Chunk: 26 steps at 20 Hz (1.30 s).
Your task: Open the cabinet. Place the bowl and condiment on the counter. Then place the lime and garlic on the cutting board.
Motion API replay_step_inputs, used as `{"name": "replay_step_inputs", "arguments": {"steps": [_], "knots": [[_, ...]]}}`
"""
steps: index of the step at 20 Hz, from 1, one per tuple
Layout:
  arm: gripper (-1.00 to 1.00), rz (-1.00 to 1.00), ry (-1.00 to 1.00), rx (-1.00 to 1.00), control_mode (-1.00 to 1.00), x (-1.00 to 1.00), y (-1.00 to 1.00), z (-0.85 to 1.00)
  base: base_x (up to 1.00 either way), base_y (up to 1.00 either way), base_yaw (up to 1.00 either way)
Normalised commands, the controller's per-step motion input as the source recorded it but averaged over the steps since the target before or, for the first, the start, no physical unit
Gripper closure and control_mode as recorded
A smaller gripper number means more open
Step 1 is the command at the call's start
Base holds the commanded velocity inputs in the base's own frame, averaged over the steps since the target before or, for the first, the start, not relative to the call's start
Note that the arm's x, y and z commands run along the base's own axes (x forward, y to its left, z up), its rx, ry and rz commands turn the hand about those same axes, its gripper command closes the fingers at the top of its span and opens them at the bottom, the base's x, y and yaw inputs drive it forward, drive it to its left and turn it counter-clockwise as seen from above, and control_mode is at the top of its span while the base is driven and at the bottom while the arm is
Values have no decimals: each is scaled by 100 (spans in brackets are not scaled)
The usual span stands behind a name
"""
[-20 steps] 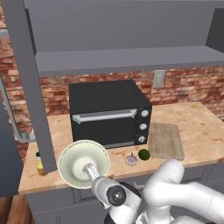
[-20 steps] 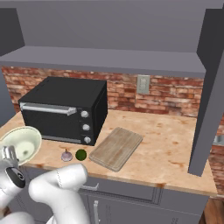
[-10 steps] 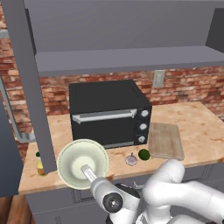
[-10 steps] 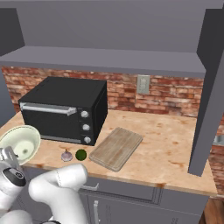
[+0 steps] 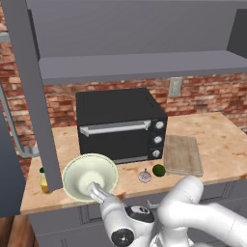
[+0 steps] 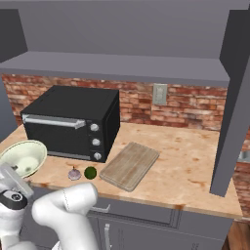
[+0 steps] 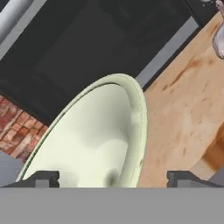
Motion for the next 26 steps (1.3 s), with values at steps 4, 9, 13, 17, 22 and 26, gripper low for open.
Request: {"name": "replay_step_inputs", "arguments": {"steps": [4,9,13,17,22,26], "knots": [[-100,-3,-30,6,-100,0,-14,0,0,0,0],[-100,-2,-31,7,-100,0,-21,12,0,0,0],[-100,0,-16,13,-100,-22,-56,43,0,0,0],[-100,-3,-2,21,-100,-73,-90,48,0,0,0],[-100,-1,0,25,-100,-83,-100,44,0,0,0],[-100,0,-1,25,-100,-64,-100,87,0,0,0]]}}
